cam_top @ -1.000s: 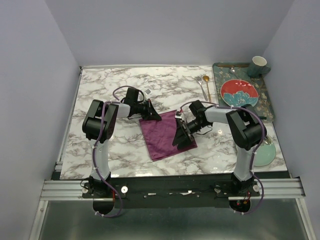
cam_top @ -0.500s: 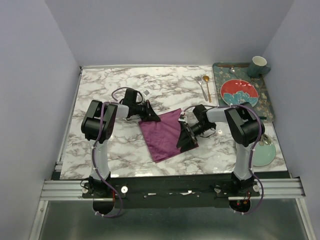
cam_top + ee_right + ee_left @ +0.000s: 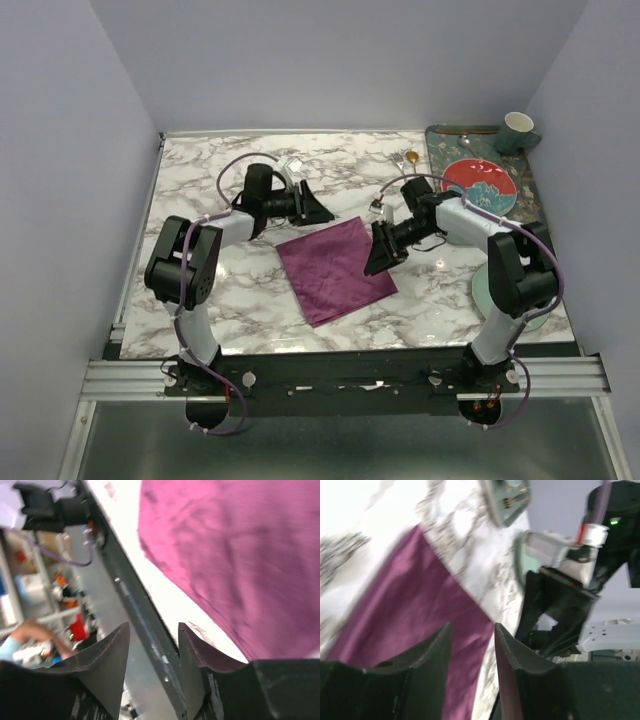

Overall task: Fold the napkin into a case and place the utensils inside
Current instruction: Smooth out the square-folded napkin at the center of the board, then pick up the top corner of the square folded napkin from the center of the board.

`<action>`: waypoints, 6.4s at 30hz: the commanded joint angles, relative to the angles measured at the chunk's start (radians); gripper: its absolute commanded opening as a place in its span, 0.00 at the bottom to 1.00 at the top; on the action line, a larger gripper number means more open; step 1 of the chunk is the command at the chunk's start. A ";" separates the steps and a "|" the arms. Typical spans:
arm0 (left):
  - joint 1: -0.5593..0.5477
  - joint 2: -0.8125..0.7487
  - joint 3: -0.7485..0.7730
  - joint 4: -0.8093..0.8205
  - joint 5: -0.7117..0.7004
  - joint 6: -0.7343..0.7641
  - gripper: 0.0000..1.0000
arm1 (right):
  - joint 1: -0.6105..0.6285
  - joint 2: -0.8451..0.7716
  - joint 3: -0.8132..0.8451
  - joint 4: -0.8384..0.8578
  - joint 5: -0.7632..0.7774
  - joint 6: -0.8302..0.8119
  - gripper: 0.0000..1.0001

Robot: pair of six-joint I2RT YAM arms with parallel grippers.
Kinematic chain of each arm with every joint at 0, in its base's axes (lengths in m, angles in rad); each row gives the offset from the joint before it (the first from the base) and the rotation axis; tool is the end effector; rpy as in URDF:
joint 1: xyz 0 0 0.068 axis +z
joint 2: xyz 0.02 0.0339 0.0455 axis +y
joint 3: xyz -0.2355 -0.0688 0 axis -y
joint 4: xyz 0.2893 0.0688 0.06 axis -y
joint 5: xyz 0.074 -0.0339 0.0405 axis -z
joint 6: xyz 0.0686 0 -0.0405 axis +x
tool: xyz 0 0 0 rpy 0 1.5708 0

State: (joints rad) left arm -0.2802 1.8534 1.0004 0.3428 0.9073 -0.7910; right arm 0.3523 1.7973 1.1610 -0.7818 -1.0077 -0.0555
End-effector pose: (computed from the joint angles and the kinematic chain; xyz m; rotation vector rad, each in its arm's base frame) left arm 0.3912 -0.1688 0.1044 0.0520 2.2562 -1.5591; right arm 0.3160 0.1780 0.1100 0.6666 -2.6543 -1.5218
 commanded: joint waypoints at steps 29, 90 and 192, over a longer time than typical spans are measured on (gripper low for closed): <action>-0.235 0.506 0.300 0.427 -0.370 -0.534 0.65 | -0.062 0.106 -0.037 0.052 0.535 0.109 0.18; -0.096 -0.643 0.038 -1.134 -0.588 1.259 0.24 | 0.011 0.390 0.342 -0.033 0.506 -0.112 0.26; -0.998 -0.629 -0.553 -0.284 -0.924 1.514 0.21 | 0.010 0.057 0.126 -0.108 0.302 -0.204 0.79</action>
State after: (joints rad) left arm -1.2720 1.2530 0.4053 0.0792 -0.0383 0.7383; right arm 0.3653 1.8553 1.2984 -0.8841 -0.6838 -0.2546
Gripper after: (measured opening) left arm 0.213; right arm 0.791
